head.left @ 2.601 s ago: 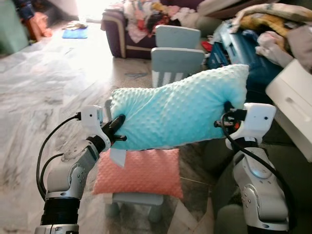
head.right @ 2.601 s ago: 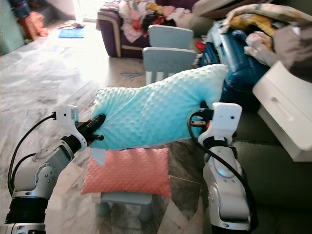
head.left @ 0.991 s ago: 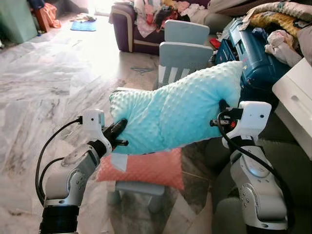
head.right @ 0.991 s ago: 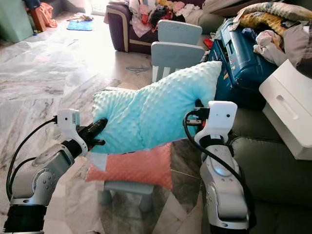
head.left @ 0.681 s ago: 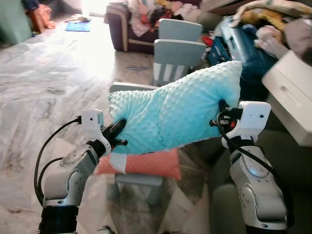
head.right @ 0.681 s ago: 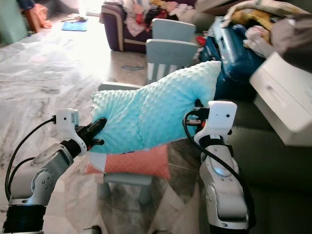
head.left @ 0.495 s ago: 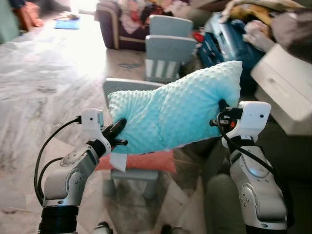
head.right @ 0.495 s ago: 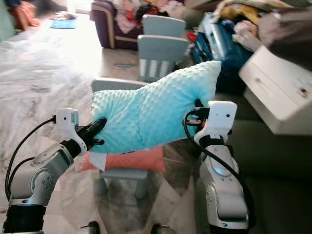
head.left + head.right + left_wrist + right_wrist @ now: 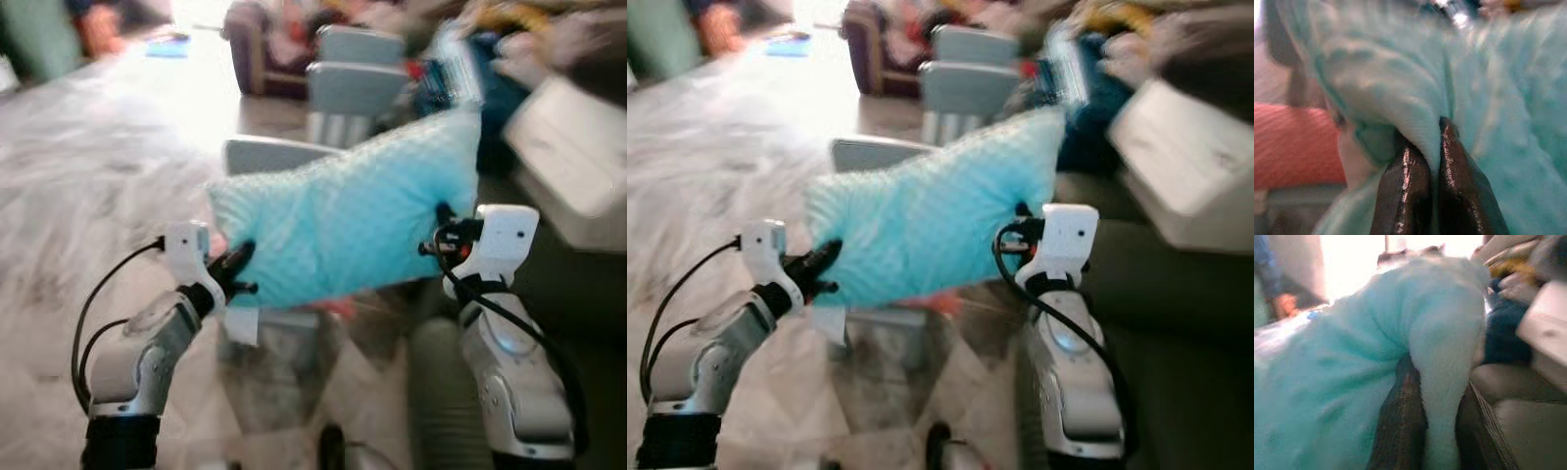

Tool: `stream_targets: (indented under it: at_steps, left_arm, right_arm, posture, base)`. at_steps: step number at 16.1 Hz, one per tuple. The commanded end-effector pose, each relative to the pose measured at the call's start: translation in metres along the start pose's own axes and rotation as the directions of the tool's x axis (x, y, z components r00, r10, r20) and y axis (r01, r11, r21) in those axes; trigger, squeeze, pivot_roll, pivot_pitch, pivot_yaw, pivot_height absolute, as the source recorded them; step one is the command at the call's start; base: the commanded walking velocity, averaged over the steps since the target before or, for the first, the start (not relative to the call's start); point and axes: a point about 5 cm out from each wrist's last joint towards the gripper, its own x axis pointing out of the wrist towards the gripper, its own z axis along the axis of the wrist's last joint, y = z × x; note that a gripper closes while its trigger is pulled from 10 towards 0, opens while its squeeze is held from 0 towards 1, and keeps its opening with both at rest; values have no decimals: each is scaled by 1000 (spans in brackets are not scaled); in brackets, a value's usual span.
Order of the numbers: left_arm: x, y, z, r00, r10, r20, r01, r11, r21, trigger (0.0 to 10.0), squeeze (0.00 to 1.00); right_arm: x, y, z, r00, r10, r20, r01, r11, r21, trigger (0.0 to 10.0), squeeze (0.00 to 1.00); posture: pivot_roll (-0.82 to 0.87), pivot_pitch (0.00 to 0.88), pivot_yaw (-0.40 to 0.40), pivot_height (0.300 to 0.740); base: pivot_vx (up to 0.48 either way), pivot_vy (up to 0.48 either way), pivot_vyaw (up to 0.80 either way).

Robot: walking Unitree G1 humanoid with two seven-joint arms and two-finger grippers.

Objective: Move the pillow to the sofa

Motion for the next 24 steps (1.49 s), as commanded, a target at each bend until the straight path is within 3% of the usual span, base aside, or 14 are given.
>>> stream_targets:
  at_steps: [1,17,24]
  left_arm:
    - [0,-3,1,1000,-15,3,15,1000,-2,10000,0]
    - [4,4,13,998,-4,58,7,998,-58,10000,0]
    - [5,23,25,996,64,64,-62,998,-32,10000,0]
  right_arm:
    - [0,-1,7,1000,-1,31,1,1000,-4,0,0]
    - [2,1,4,1000,-5,24,5,1000,13,0,0]
    - [3,1,1,1000,-10,8,9,1000,29,0,0]
  posture:
    - [-102,70,-81,740]
    - [-102,62,-68,740]
    - [-93,61,-64,740]
  base:
    - [-349,0,0]
    - [-46,0,0]
    - [0,0,-800]
